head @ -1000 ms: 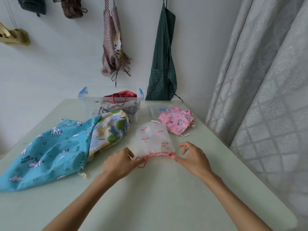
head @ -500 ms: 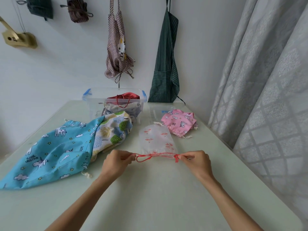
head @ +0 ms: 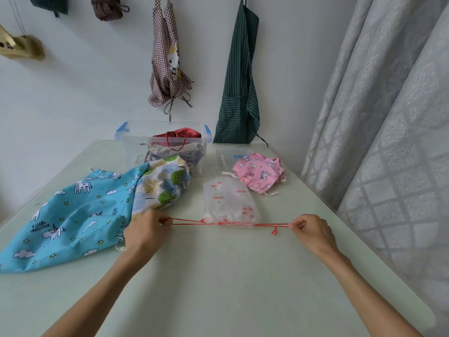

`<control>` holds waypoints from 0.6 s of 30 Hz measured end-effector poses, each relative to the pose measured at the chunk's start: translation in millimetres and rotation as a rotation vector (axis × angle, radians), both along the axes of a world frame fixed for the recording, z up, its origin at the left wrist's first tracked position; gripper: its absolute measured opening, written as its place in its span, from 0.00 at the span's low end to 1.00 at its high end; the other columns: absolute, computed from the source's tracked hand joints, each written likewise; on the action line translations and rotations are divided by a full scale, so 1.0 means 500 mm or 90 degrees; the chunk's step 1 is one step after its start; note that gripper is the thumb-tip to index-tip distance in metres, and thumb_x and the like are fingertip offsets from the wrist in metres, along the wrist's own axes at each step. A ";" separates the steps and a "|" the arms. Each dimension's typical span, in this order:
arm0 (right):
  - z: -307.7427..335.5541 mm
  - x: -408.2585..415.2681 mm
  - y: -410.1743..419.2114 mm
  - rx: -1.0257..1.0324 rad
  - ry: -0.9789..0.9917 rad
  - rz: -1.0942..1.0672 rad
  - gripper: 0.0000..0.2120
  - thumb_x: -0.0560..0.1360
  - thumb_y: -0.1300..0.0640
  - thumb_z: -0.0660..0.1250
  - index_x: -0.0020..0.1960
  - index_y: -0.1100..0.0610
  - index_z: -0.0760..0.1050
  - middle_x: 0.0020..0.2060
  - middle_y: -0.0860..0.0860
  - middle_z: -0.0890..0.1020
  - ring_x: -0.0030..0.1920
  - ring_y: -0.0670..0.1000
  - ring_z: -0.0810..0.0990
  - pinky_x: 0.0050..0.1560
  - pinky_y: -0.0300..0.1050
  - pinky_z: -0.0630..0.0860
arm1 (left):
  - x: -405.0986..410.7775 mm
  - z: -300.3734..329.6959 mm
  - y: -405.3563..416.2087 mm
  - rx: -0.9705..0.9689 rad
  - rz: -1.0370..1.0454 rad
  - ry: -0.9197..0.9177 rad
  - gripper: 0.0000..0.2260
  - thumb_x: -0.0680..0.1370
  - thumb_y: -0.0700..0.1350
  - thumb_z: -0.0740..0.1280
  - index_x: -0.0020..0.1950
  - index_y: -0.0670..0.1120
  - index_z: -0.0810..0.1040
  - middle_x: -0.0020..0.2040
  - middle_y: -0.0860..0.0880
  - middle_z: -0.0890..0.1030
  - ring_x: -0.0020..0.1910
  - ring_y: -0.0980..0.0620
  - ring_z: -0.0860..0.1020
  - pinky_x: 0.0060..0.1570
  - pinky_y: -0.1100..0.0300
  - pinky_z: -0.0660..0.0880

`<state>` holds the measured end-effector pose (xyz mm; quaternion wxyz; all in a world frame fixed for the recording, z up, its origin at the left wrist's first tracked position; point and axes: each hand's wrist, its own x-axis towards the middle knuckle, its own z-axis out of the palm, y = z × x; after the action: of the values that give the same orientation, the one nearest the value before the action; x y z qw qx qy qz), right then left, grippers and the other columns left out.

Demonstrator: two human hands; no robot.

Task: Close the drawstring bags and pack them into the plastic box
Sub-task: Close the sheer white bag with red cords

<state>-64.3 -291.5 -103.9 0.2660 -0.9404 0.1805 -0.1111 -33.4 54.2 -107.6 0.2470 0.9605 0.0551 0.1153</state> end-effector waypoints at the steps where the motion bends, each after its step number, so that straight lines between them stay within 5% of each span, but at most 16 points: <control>1: 0.001 -0.005 -0.007 0.001 0.002 -0.020 0.04 0.73 0.52 0.69 0.43 0.51 0.81 0.45 0.50 0.84 0.52 0.56 0.81 0.49 0.46 0.75 | -0.002 0.004 0.006 0.014 0.001 -0.010 0.07 0.76 0.50 0.66 0.50 0.56 0.83 0.48 0.50 0.83 0.47 0.45 0.79 0.42 0.57 0.74; 6: 0.005 -0.005 -0.002 0.027 0.027 0.007 0.02 0.71 0.54 0.70 0.41 0.48 0.81 0.41 0.48 0.83 0.51 0.53 0.80 0.45 0.41 0.71 | -0.003 0.016 0.004 0.103 -0.045 0.022 0.09 0.77 0.52 0.65 0.56 0.56 0.80 0.56 0.51 0.81 0.54 0.46 0.77 0.47 0.56 0.75; 11: 0.031 0.005 0.005 0.009 0.016 0.071 0.12 0.72 0.53 0.70 0.56 0.50 0.77 0.48 0.47 0.78 0.48 0.48 0.75 0.50 0.41 0.68 | 0.002 0.064 0.003 0.053 -0.235 0.181 0.30 0.69 0.55 0.74 0.68 0.52 0.70 0.64 0.56 0.74 0.61 0.53 0.74 0.61 0.58 0.69; 15: 0.035 0.006 0.067 -0.055 0.009 0.145 0.13 0.72 0.51 0.70 0.56 0.50 0.78 0.52 0.47 0.77 0.53 0.50 0.78 0.53 0.43 0.70 | 0.013 0.072 -0.037 0.032 -0.269 0.161 0.24 0.72 0.55 0.72 0.65 0.52 0.72 0.61 0.56 0.76 0.48 0.55 0.81 0.56 0.58 0.74; 18: 0.013 0.011 0.114 -0.147 0.076 0.197 0.13 0.74 0.49 0.65 0.58 0.49 0.77 0.56 0.49 0.75 0.58 0.54 0.77 0.55 0.45 0.72 | 0.014 0.030 -0.075 0.188 -0.189 0.133 0.19 0.74 0.59 0.67 0.62 0.53 0.73 0.60 0.53 0.76 0.57 0.50 0.77 0.52 0.57 0.74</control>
<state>-58.6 -234.4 -97.2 0.1590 -0.9861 0.0354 -0.0330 -26.3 16.7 -92.5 0.1111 0.9905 -0.0792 -0.0157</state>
